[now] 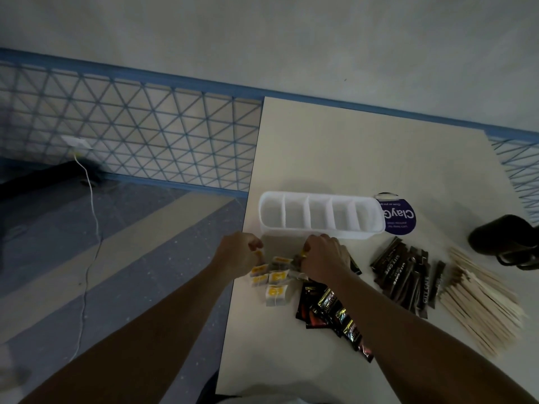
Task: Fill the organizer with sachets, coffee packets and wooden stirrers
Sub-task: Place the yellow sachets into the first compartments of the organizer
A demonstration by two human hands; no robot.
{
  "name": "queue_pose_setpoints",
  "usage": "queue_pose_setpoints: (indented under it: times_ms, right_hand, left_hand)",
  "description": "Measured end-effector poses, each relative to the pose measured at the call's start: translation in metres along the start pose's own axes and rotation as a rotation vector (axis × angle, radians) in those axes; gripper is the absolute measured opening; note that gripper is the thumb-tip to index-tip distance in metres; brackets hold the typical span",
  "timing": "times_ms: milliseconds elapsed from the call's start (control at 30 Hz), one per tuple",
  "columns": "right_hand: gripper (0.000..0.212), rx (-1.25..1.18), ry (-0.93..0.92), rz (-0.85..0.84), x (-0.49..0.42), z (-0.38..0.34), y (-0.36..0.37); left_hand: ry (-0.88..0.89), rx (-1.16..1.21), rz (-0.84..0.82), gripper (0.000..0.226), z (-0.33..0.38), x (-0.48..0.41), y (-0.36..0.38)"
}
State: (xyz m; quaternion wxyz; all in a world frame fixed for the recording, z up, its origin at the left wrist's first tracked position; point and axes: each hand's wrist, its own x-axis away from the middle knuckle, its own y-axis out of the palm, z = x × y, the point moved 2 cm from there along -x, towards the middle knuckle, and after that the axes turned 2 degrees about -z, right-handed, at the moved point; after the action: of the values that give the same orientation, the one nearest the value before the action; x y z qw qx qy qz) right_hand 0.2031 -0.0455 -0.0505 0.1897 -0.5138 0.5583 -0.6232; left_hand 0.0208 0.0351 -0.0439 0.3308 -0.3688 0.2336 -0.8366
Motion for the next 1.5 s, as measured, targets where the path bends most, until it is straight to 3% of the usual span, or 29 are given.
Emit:
queue_pose_setpoints:
  times_ms: [133,333,500,733,900,1133,1500]
  right_hand:
    - [0.047,-0.019,-0.028,0.013,0.003,0.000,-0.002]
    - [0.030,-0.107,-0.097,0.068,0.014,0.000,-0.002]
    - [0.022,-0.229,-0.245,0.143,0.018,0.003,-0.004]
    - [0.013,-0.283,-0.416,0.253,0.015,-0.005,-0.006]
    - [0.024,-0.320,-0.431,0.154,0.019,-0.013,-0.005]
    - [0.041,-0.284,-0.419,0.054,0.018,-0.019,-0.010]
    - [0.018,-0.216,-0.379,0.064,0.008,-0.025,-0.003]
  left_hand:
    - [0.010,-0.030,-0.002,0.033,0.000,-0.001,0.000]
    - [-0.023,-0.032,0.071,0.013,-0.002,0.001,0.003]
    - [0.009,-0.038,0.122,0.024,-0.001,0.005,0.001]
    - [0.051,-0.051,0.094,0.023,0.002,0.013,-0.004]
    - [0.067,0.007,0.051,0.024,0.001,0.017,-0.003]
    - [0.048,-0.042,-0.006,0.047,-0.006,0.014,-0.001]
    - [0.014,-0.112,0.226,0.019,-0.005,0.012,0.016]
